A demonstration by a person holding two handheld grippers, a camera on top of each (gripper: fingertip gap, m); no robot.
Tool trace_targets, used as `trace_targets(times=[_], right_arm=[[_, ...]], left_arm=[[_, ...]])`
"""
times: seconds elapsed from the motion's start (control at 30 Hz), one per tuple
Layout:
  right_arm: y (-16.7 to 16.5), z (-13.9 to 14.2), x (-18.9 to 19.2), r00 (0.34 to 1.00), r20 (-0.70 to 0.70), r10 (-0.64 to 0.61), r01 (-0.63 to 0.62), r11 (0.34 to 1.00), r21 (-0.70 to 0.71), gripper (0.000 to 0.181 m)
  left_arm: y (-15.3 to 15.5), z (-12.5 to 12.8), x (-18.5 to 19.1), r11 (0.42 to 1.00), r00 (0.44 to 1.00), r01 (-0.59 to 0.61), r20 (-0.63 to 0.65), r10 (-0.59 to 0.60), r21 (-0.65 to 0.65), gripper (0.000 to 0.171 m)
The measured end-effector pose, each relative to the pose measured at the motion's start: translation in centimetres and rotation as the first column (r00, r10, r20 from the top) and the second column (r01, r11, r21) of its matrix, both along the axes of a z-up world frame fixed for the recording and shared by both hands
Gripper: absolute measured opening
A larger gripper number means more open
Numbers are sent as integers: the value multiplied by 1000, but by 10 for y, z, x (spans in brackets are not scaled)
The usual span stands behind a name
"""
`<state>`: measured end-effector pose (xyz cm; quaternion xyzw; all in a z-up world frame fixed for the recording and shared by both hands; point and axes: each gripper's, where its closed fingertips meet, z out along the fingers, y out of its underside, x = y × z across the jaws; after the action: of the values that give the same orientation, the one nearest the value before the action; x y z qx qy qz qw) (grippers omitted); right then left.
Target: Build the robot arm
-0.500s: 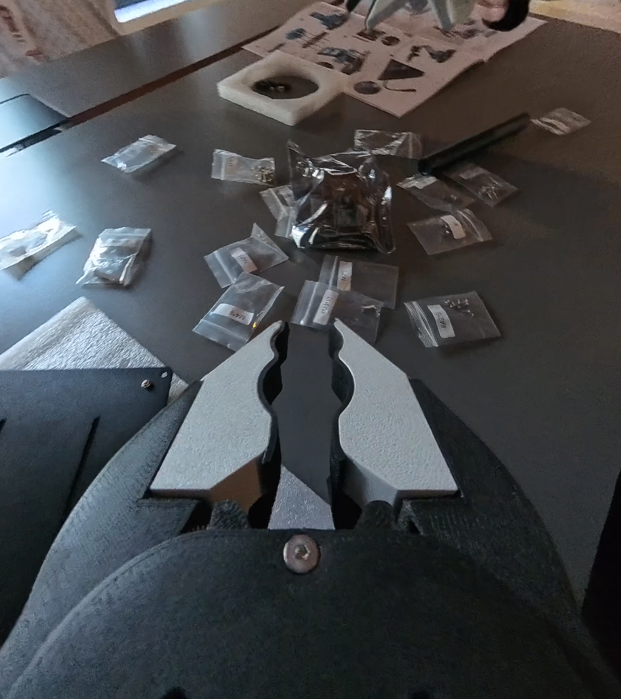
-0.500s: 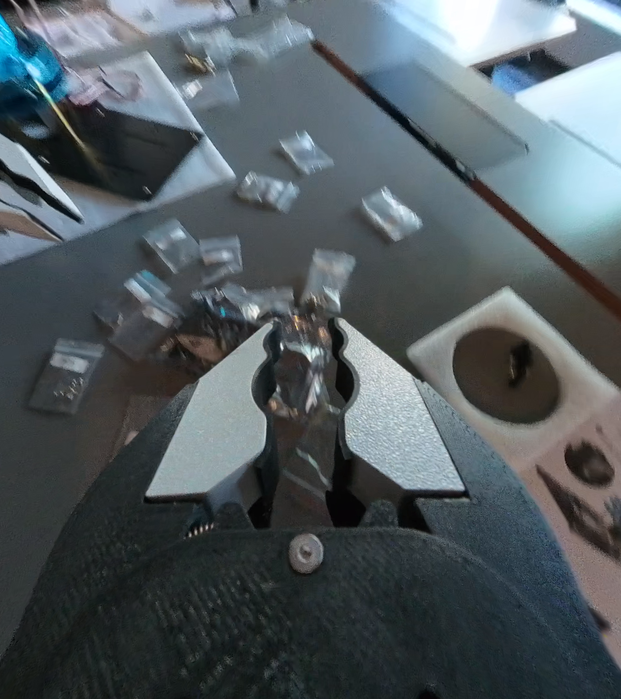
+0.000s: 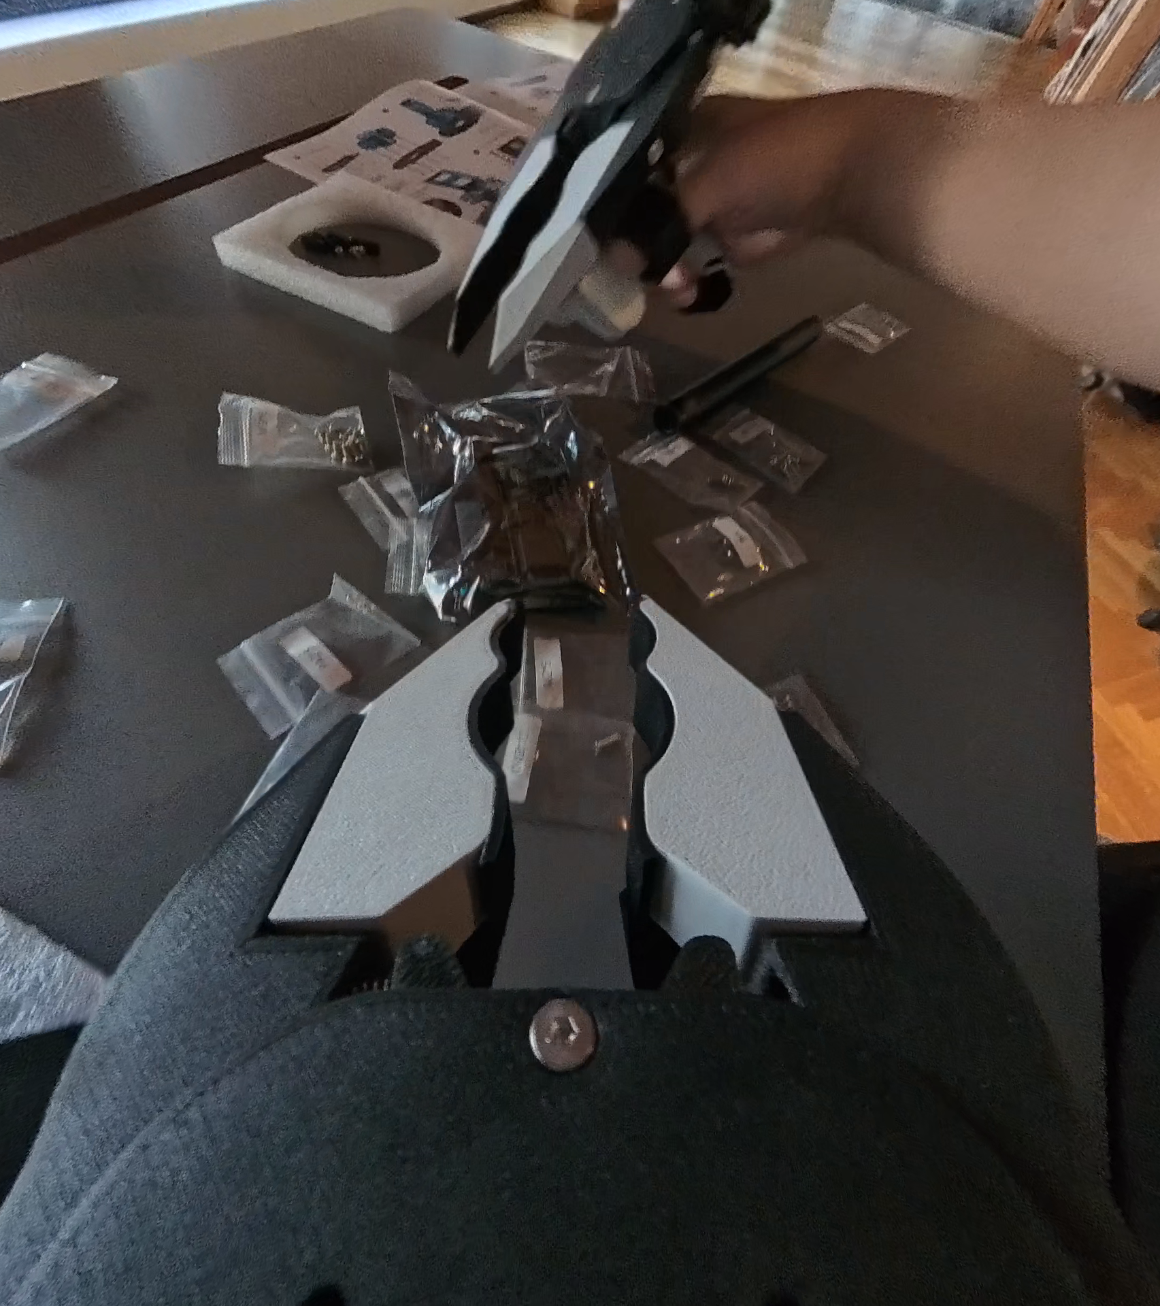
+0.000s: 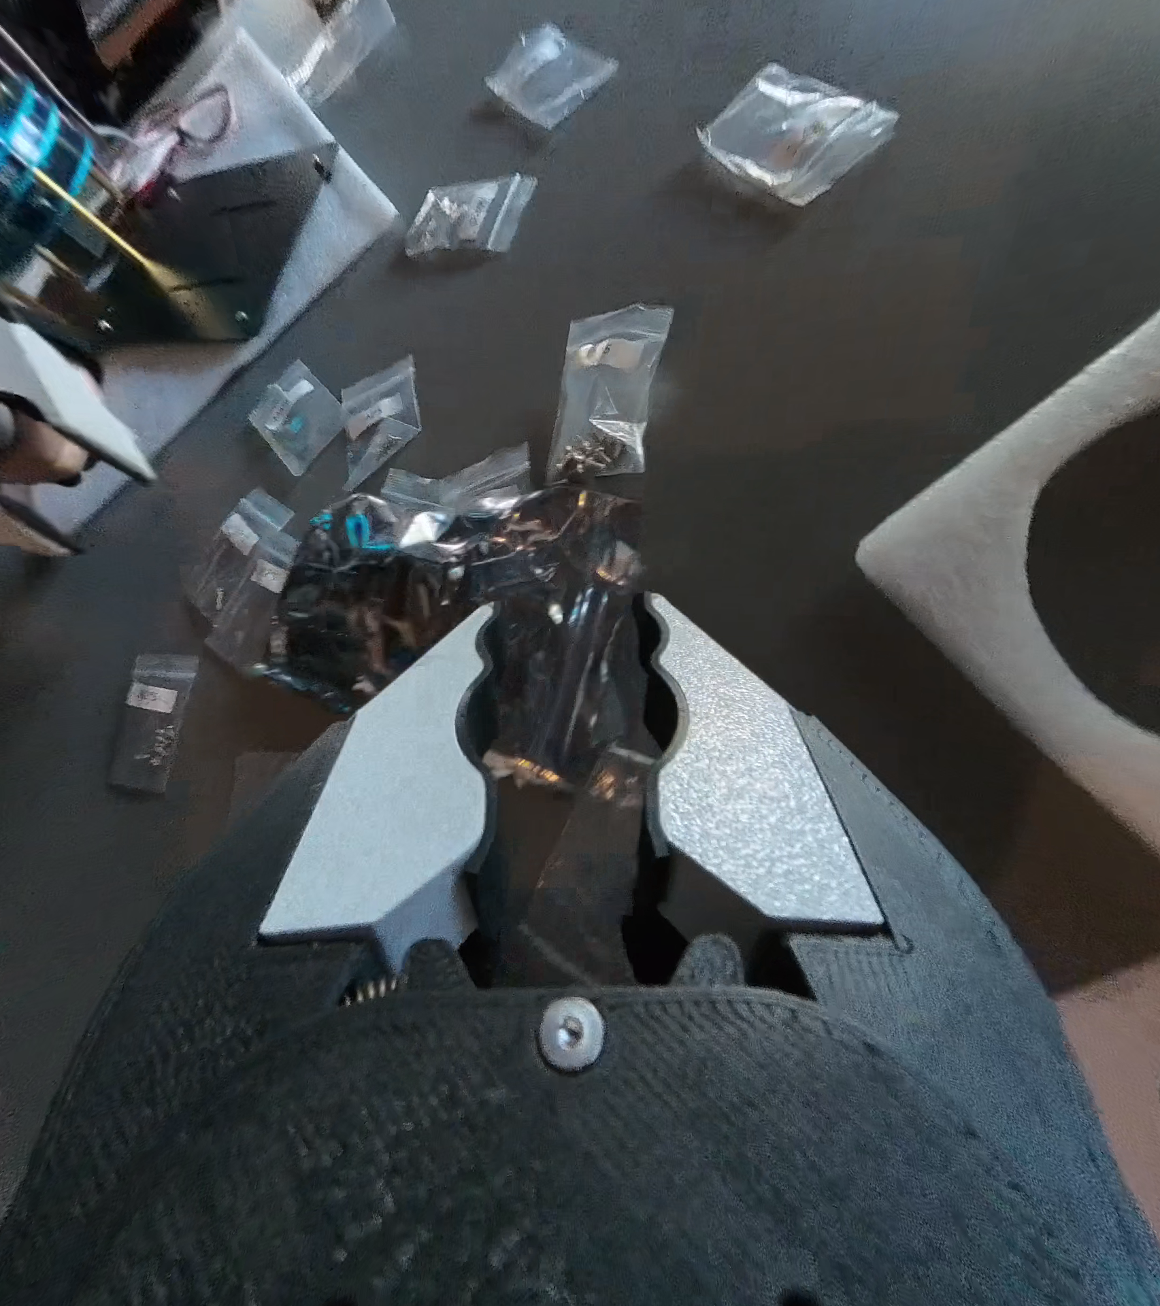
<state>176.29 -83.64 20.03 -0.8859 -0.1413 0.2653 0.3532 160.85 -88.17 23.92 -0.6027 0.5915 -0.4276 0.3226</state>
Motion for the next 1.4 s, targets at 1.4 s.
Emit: trace_targets(times=[1.4], right_arm=[[-23,11,-37,998,47,53,-58,992,113,6]], left_arm=[[64,-41,110,936,962,160,-164,-219,-312,31]])
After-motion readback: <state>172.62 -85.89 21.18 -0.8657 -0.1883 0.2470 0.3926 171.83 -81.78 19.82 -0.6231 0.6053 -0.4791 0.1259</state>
